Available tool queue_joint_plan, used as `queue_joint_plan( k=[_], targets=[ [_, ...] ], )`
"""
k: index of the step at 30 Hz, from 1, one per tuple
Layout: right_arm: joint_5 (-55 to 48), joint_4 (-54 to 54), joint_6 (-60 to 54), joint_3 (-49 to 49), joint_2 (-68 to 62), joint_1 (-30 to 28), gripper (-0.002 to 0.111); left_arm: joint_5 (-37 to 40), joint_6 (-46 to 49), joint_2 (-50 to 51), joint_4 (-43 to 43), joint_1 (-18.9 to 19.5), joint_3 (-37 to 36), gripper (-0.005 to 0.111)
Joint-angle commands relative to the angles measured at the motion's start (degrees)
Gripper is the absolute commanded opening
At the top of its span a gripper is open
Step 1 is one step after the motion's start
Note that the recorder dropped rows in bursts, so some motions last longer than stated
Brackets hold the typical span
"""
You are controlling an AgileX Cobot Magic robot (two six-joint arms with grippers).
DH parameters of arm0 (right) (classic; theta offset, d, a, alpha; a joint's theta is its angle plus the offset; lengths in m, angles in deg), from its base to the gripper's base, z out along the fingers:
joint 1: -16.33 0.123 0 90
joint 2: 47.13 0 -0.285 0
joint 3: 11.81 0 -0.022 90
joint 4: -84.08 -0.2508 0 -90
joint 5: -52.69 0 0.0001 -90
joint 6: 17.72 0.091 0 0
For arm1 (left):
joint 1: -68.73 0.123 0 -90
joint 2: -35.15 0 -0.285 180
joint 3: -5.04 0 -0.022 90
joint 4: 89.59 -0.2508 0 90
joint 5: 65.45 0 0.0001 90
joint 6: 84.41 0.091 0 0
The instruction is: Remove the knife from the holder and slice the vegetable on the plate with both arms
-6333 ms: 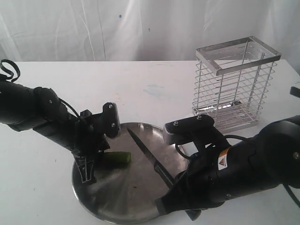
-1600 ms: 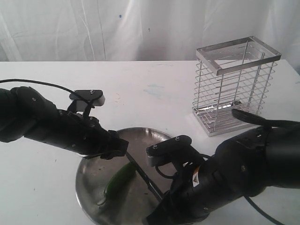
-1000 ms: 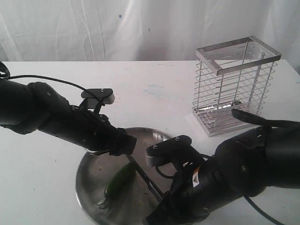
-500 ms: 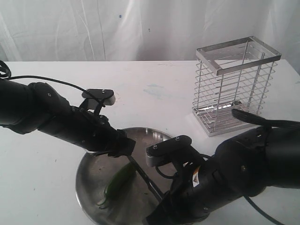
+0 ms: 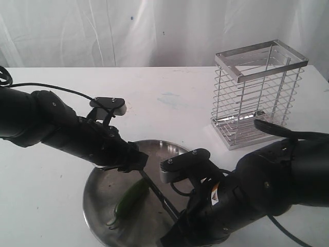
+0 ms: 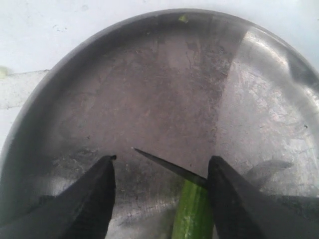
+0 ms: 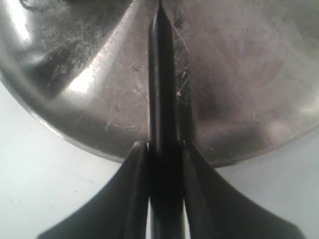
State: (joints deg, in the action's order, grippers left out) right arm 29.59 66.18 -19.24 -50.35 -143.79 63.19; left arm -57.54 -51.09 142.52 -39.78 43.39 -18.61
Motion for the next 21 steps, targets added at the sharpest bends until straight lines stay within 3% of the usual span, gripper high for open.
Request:
queue_joint_plan(
  k=[1,21],
  targets=[
    [0.18,-0.07,0.4,0.14,-0.04,0.08,0.0,0.47,-0.05,-0.18,0.25,0.01,0.09,0.059],
    [-1.4,-0.05,0.29,0.14,-0.04,0.08,0.0,-1.45,-0.05,6.88,0.25,0.01,0.14,0.059]
  ],
)
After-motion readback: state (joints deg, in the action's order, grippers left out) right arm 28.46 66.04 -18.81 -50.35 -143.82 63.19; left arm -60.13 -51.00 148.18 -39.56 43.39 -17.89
